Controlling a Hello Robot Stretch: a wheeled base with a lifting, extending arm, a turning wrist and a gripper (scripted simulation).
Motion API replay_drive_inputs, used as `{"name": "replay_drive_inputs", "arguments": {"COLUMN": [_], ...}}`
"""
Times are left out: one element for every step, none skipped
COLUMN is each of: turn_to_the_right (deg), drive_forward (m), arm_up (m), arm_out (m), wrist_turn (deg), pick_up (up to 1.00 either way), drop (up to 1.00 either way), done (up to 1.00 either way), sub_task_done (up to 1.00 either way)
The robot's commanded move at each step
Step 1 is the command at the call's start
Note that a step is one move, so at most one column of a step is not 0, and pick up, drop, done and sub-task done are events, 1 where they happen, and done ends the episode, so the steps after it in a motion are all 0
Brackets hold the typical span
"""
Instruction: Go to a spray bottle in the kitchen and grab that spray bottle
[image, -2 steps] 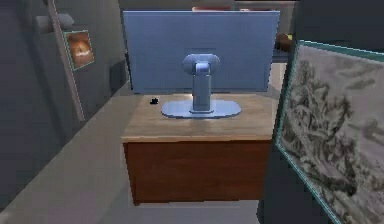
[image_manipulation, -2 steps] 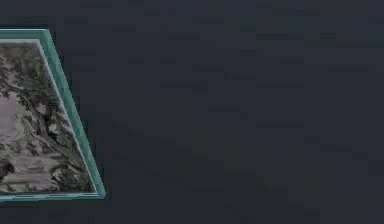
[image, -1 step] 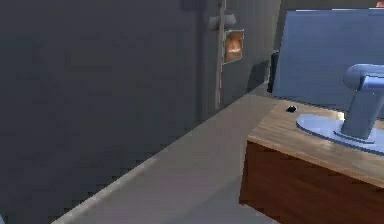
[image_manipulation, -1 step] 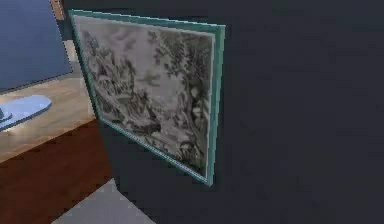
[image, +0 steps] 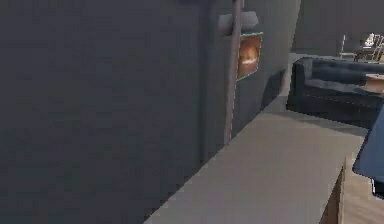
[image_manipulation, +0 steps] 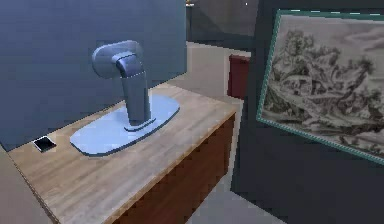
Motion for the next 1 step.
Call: {"name": "replay_drive_inputs", "arguments": {"turn_to_the_right": [-6.0], "drive_forward": [0.00], "arm_up": [0.00], "arm_out": [0.00], "wrist_turn": [0.0], "pick_up": [0.00], "drop": [0.00], "done": [0.00], "sub_task_done": [0.00]}}
